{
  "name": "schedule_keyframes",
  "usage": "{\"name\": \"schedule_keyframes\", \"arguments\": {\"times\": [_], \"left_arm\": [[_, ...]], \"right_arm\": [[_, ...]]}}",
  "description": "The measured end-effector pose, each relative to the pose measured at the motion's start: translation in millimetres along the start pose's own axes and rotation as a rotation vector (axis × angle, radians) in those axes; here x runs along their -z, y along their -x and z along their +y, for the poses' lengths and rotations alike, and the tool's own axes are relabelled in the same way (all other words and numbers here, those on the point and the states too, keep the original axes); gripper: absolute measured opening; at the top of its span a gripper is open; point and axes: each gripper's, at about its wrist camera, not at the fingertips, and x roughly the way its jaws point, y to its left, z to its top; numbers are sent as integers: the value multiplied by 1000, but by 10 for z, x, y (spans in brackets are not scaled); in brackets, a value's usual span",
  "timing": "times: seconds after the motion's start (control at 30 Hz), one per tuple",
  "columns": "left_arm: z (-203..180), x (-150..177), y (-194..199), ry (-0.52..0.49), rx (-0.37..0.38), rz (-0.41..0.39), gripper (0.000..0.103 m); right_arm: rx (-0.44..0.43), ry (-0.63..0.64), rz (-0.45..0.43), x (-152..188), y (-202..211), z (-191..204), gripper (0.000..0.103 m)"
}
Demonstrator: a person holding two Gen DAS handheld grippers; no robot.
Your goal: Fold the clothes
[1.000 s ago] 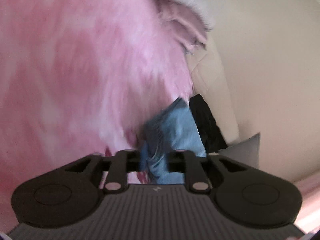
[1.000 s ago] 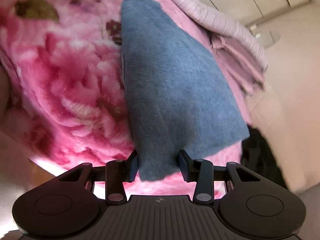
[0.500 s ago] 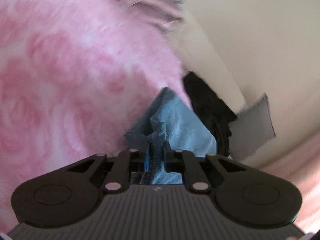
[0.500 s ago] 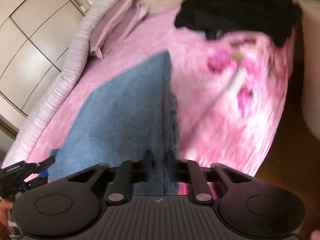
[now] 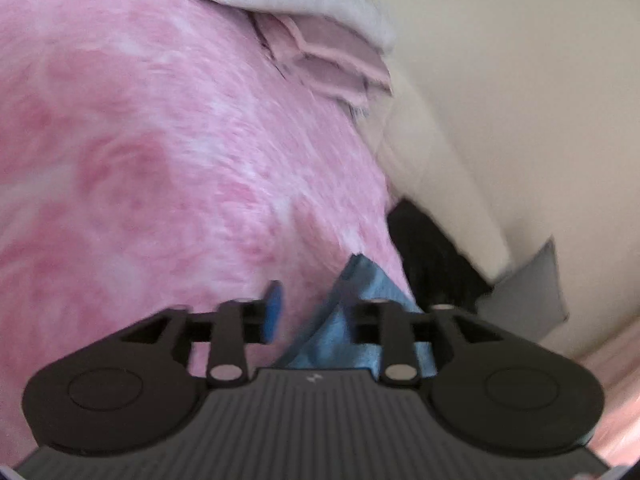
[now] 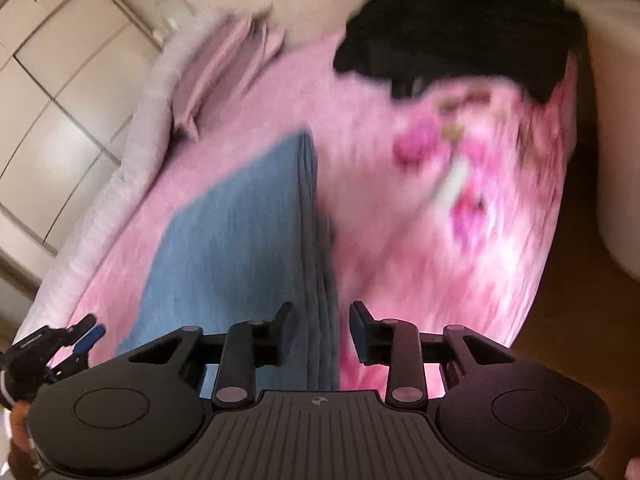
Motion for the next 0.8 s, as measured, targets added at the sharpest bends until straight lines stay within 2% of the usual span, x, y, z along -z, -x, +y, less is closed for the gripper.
{"name": "schedule_keyframes", "arguments": {"times": [0.1, 0.23, 0.3, 0.33, 0.37, 0.5, 0.57, 0.7, 0.77, 0.8], "left_arm": [[-259, -92, -375, -56, 13, 113, 42], [-470, -144, -928, -92, 16, 188, 42], [-515, -158, -1187, -86, 32, 219, 34], [-513, -160, -1306, -75, 45, 229, 27], [-524, -171, -1378, -88, 38, 213, 9], [-620, -143, -1334, -229, 101, 115, 3], [-663, -60, -1453, -343, 24, 110, 5], [-703, 12, -1601, -437, -50, 92, 16], [-851, 48, -1420, -537, -77, 10, 13], [-925, 66, -1330, -587, -91, -31, 5]], "right_arm": [[8, 13, -56, -222, 24, 63, 42], [10, 15, -80, -467, -178, 106, 43], [6, 5, -74, -551, -321, 95, 43], [5, 0, -71, -593, -393, 90, 32], [4, 5, -70, -592, -427, 76, 5], [17, 38, -65, -532, -564, 10, 3], [46, 59, -66, -449, -667, -37, 3], [101, 92, -86, -455, -626, -2, 4], [128, 108, -96, -461, -602, 17, 13], [141, 116, -101, -464, -589, 27, 14]]}}
